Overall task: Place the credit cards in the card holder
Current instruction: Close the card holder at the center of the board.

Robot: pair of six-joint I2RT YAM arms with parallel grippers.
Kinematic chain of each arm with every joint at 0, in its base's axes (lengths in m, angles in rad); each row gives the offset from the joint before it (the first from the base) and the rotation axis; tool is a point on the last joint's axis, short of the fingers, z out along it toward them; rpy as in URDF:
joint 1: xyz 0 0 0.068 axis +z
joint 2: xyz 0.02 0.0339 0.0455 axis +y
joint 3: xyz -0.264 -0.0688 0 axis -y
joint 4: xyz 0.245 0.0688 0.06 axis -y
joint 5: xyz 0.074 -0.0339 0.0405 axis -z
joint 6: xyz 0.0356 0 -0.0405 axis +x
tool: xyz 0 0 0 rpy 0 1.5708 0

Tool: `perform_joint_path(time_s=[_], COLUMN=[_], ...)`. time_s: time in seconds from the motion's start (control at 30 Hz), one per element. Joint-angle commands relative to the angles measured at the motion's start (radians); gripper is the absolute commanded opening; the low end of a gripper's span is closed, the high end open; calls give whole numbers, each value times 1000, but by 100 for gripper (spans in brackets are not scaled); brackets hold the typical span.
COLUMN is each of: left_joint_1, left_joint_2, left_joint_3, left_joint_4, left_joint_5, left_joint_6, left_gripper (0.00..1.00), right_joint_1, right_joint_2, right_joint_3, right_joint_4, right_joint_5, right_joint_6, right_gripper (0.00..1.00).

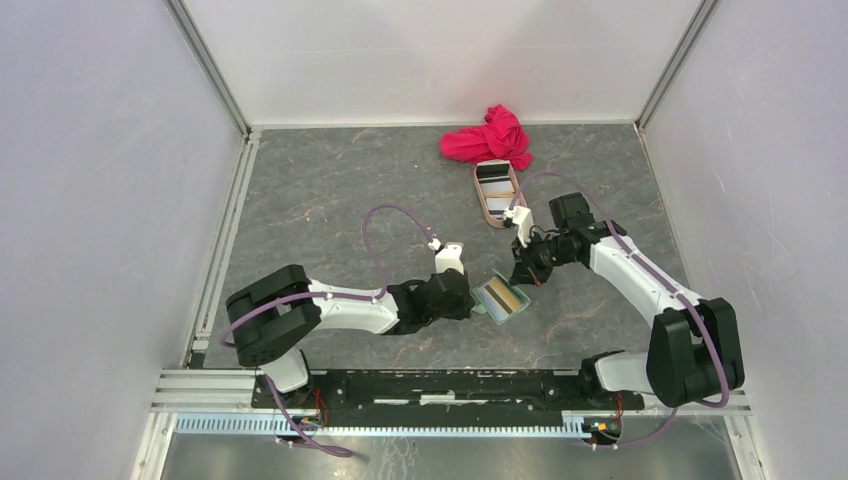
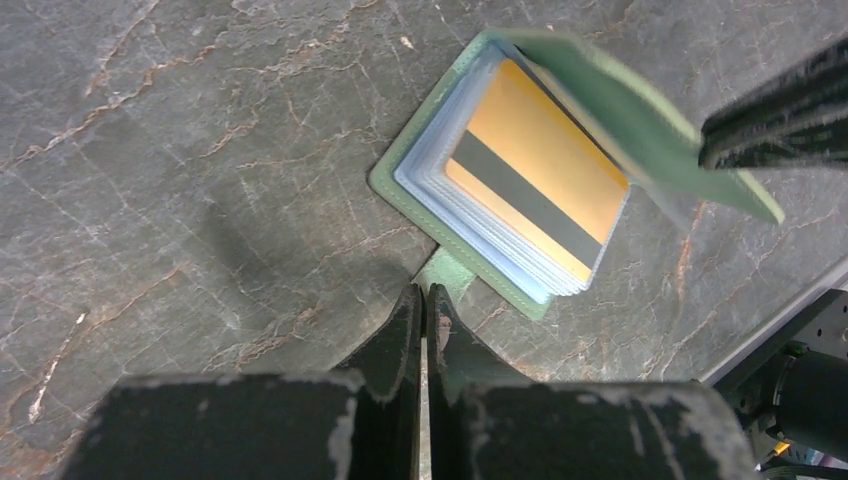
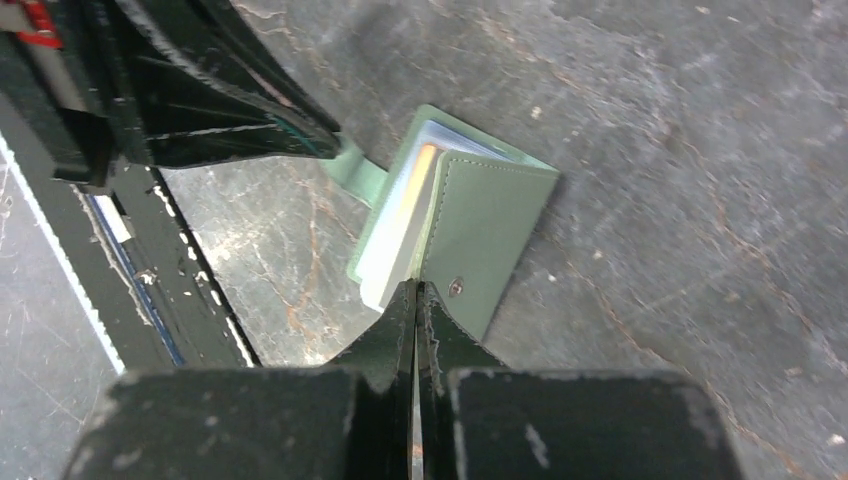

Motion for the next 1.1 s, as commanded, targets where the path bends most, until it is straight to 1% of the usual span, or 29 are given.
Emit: perform_joint_path(time_s=[0.0,0.17,0.33,0.5,0.67,0.7,0.83,0.93,1.0,1.03,1.07], left_joint_1=[10,14,16,17,19,19,22,23,24,25,25], left_joint_2=[-10,-25,-24,-23,-26,-27,-30,-33,-35,-35,-35], left_joint_3=[-30,-48,-50,-52,-56,-57,-63,-65,-66,-66,-65], left_joint_4=[12,11,9,8,8,8,8,8,8,8,8], left_joint_5=[-23,-32,-33,-33,-35,-35,-33,-34,-35,-34,-33], left_joint_6=[-44,-52,-53,-51,-47,-48,-48,-46,-45,-44,-44], left_gripper=[2,2,2,2,2,2,2,2,2,2,2], right_joint_1=[67,131,176,192,190,189,173,109,32,-19,-61], right_joint_2=[5,61,159,225,180,163,117,84,61,50,41], right_joint_3=[-11,-25,-14,13,58,62,89,105,97,86,65], right_joint_4=[33,68,79,25,-31,-37,-70,-100,-96,-77,-48], right_joint_5=[-27,-61,-101,-163,-198,-202,-221,-260,-278,-285,-280], right_joint_6=[38,63,57,-9,-89,-99,-157,-215,-237,-231,-216], right_gripper=[1,6,11,26,39,40,40,36,30,21,15])
